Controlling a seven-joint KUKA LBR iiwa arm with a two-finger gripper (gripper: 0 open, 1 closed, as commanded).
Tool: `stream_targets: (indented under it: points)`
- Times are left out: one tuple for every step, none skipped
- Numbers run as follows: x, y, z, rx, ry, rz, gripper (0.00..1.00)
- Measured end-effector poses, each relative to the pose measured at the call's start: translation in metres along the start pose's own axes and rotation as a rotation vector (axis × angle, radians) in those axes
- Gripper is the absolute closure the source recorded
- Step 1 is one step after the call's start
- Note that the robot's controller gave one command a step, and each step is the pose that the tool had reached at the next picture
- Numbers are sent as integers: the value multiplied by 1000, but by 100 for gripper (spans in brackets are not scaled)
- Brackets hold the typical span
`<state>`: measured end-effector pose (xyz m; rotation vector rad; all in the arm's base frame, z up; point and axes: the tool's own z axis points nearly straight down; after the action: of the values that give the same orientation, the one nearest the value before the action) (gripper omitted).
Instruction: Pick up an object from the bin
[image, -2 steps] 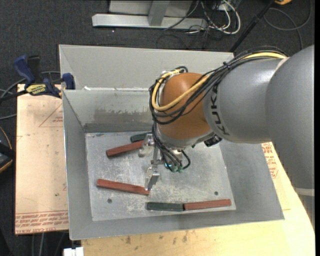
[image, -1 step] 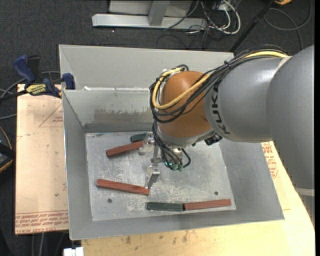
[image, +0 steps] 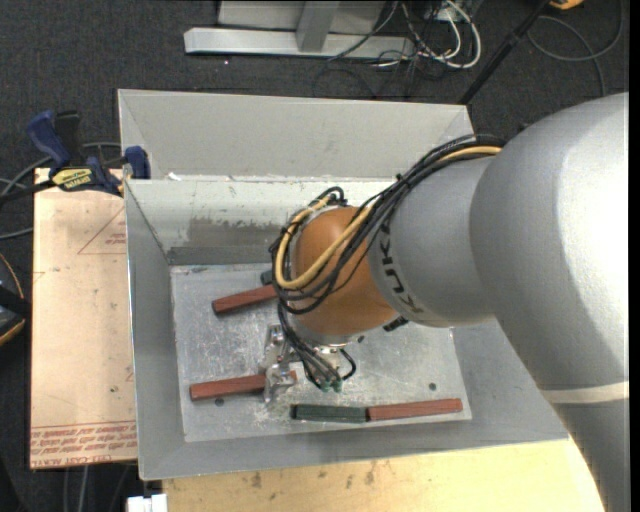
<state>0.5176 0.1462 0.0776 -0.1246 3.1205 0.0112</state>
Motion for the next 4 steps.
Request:
stream_targets:
  points:
    - [0, 0, 0, 0, 0, 0, 100]
    - [4, -1, -27, 6, 23, 51, 100]
    - [-6, -16, -70, 6, 19, 155, 100]
    - [-9, -18, -92, 7, 14, 164, 100]
